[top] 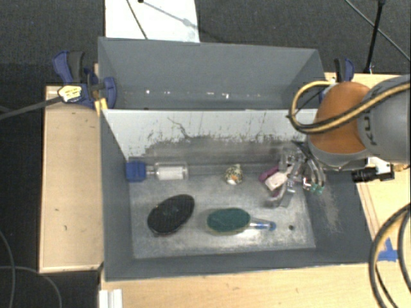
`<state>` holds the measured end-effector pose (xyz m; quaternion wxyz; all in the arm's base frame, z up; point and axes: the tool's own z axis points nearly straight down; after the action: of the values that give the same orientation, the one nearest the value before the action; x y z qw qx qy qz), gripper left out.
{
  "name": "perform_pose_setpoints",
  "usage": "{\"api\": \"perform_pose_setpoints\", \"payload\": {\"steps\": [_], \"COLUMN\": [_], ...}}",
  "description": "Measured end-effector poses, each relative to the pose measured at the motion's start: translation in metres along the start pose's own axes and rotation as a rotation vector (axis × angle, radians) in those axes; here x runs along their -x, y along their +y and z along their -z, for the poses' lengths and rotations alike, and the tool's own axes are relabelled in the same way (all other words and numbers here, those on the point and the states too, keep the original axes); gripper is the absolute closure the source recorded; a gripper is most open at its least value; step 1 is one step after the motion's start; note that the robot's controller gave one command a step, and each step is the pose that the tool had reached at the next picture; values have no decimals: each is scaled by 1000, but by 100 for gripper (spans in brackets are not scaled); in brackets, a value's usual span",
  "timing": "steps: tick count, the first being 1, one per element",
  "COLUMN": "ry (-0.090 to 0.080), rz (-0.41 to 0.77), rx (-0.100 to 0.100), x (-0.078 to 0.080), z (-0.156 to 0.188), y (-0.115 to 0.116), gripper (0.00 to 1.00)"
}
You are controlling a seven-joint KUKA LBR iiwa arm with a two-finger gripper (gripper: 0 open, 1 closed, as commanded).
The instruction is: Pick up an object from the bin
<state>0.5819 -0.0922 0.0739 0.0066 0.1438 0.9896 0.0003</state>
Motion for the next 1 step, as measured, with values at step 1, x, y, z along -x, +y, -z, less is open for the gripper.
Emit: {"api": "perform_pose_setpoints", "payload": {"steps": [1], "ry": [1], "rz": [-62], "rx": [-2], "x": [7], "z": [-1], "y": [17], "gripper": [0]}}
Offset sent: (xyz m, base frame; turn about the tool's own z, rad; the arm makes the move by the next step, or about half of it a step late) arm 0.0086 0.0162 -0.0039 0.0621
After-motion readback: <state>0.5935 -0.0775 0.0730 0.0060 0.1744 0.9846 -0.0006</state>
